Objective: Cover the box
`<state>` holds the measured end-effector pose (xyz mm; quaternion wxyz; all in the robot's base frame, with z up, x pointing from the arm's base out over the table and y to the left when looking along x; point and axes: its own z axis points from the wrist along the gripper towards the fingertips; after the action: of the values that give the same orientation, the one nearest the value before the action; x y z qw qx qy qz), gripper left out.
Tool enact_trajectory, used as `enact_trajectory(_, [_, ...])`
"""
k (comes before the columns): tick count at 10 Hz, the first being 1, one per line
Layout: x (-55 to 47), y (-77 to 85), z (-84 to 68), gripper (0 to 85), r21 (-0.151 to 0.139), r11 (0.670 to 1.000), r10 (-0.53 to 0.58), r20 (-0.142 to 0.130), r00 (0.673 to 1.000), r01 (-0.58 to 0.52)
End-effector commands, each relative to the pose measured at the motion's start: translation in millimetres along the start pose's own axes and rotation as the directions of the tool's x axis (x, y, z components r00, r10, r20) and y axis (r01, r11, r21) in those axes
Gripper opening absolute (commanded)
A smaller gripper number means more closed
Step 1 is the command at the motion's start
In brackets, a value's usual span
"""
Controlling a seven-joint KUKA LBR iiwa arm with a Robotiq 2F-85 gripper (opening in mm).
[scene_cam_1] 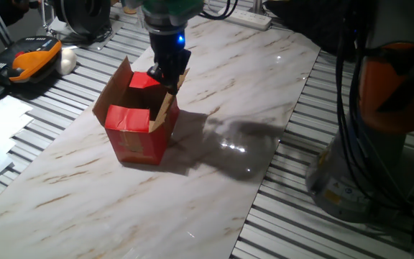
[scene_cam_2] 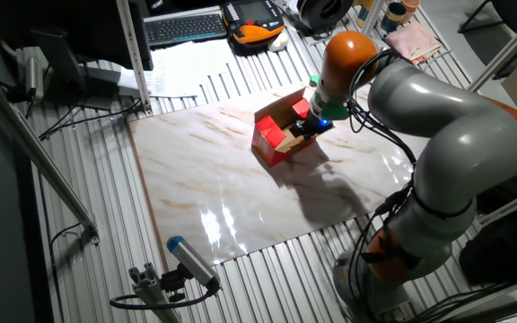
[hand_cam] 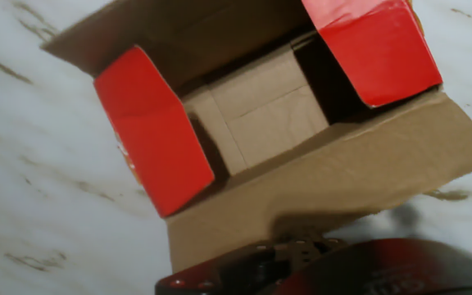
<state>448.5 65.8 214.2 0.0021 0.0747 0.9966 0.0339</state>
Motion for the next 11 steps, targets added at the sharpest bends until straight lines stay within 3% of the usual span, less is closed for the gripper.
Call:
enact_trajectory(1, [1.8,-1.6,1.3,0.0,0.003,1.0,-0.008,0.001,1.0,0.008])
enact_trajectory(3, [5.3,-5.9,3.6,0.0,0.015,1.0,-0.024,0.001,1.0,0.024])
enact_trajectory(11, [4.8,-7.0,4.0,0.0,0.075,0.991,-0.1,-0.106,0.989,0.108])
